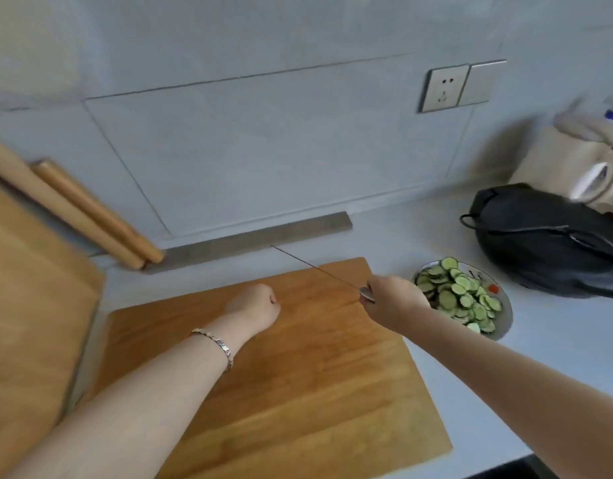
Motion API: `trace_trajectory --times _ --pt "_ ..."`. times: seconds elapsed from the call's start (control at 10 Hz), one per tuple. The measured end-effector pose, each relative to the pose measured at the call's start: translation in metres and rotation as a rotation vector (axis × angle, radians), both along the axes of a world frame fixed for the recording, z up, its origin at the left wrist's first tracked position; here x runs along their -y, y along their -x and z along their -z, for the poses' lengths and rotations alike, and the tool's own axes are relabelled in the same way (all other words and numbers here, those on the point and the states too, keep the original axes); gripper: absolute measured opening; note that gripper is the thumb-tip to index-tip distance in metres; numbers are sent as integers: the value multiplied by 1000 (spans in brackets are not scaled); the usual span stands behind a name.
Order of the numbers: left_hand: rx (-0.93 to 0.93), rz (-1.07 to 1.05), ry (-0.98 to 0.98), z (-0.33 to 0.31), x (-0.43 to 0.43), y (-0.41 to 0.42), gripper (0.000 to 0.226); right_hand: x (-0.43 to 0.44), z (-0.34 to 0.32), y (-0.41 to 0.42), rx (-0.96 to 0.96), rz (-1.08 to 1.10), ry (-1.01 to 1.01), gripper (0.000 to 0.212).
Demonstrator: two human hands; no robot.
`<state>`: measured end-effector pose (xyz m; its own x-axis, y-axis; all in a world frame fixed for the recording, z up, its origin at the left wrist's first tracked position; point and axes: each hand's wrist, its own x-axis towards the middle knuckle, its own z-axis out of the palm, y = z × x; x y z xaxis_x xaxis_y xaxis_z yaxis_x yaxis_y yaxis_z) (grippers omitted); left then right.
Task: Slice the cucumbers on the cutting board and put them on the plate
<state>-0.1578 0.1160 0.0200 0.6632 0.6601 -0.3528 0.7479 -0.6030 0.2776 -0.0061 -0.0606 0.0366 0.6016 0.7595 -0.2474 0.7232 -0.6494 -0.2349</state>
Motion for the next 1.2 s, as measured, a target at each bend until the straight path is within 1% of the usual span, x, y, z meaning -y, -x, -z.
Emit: trace_trajectory --times 0.1,0.2,0.3,0.4,0.5,0.6,0.7,0.8,0.9,1.0,1.1,1.2 --pt "3 -33 5 0 -46 14 19 -49 3 1 68 -31 -10 18" --pt "22 -83 3 5 -81 17 20 -88 8 -8 95 -13 -30 19" --pt "21 -117 -11 10 -107 13 19 -125 15 -29 144 -47 -48 31" --pt "46 -173 -18 20 -126 4 18 -154 30 -56 195 -201 -35 31" --pt "56 -198 -26 36 -140 -7 19 -181 57 -85 189 -363 62 31" --pt "43 -227 -19 54 -150 -14 18 -201 88 -105 174 -449 80 46" --pt "41 -249 -2 68 -157 -14 17 -211 111 -119 146 -459 86 50" --pt "63 -259 -18 85 -165 -15 17 -217 134 -128 89 -387 88 45" --pt "71 -276 -16 92 -171 -15 18 -221 146 -126 84 -346 88 44" --pt "48 -263 -2 88 -175 -15 18 -224 148 -123 100 -306 103 48" --pt "43 -247 -9 80 -176 -14 18 -225 142 -114 143 -261 130 46" --pt "6 -223 -9 69 -171 -15 18 -226 128 -100 138 -172 138 48"
